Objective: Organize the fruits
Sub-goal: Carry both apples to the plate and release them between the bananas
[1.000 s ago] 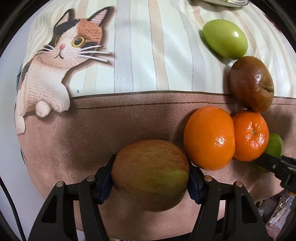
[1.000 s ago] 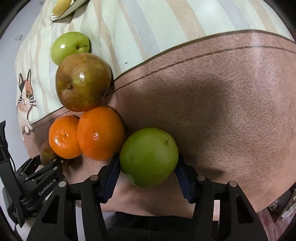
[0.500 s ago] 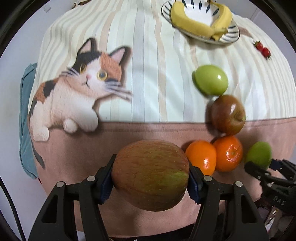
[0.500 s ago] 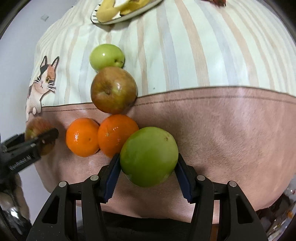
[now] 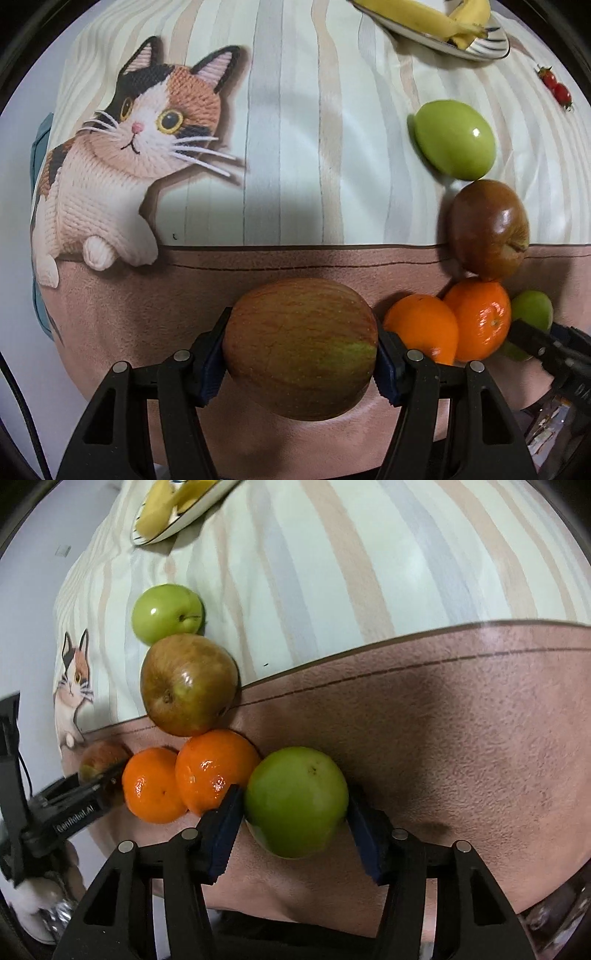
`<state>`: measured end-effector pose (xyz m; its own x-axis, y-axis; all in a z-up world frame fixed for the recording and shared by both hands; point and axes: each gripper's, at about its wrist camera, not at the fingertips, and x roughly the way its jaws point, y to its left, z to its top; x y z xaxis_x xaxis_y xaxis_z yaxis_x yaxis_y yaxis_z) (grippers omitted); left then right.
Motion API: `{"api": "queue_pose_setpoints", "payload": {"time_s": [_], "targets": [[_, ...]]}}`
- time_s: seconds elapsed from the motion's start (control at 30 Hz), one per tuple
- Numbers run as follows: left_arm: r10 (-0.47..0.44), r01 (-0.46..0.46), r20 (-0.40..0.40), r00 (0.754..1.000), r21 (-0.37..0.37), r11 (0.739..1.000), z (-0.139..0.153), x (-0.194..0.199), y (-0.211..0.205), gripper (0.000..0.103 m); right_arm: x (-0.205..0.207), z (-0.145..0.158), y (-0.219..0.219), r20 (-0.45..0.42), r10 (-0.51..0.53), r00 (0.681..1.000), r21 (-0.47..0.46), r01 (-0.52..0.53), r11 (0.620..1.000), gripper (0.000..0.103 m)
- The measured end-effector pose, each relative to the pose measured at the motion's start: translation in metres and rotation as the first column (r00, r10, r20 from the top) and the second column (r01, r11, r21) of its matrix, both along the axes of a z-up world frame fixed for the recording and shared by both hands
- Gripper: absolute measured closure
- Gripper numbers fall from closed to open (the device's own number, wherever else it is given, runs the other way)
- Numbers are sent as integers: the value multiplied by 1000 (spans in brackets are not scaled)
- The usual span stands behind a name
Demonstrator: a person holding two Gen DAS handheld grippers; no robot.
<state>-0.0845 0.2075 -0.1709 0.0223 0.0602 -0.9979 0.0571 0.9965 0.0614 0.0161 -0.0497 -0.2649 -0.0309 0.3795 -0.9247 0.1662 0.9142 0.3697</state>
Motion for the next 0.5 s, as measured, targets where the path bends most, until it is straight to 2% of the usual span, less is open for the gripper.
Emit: {"api": "queue_pose_setpoints", "payload": {"time_s": [0.1, 0.23, 0.3, 0.33, 0.4, 0.43, 0.5], "targets": [[2, -2, 23, 1000, -16, 1000, 19, 12, 1, 40, -6, 15, 20, 40, 24, 999, -26, -23, 999, 45], [11, -7, 62, 998, -61, 998, 51, 12, 5, 40, -8, 45, 15, 87, 25, 996, -2, -25, 1000, 45], [17, -8, 88, 996, -102, 995, 81, 8, 17, 40, -1, 56, 3, 112, 21, 993, 18, -23, 1000, 45], [18, -6, 98, 995, -119, 993, 82, 40, 25, 40, 2, 64, 0, 125, 18, 992, 30, -22, 999, 45], [22, -1, 127, 992, -162, 987, 100, 61, 25, 40, 20, 77, -9, 156, 12, 988, 48, -20, 999, 45], [24, 2, 141, 990, -182, 983, 114, 55, 29, 40, 26, 87, -9, 174, 12, 985, 58, -22, 998, 45], [24, 13, 167, 986, -219, 976, 141, 89, 6, 40, 40, 105, -18, 208, 3, 978, 74, -19, 997, 45]]}}
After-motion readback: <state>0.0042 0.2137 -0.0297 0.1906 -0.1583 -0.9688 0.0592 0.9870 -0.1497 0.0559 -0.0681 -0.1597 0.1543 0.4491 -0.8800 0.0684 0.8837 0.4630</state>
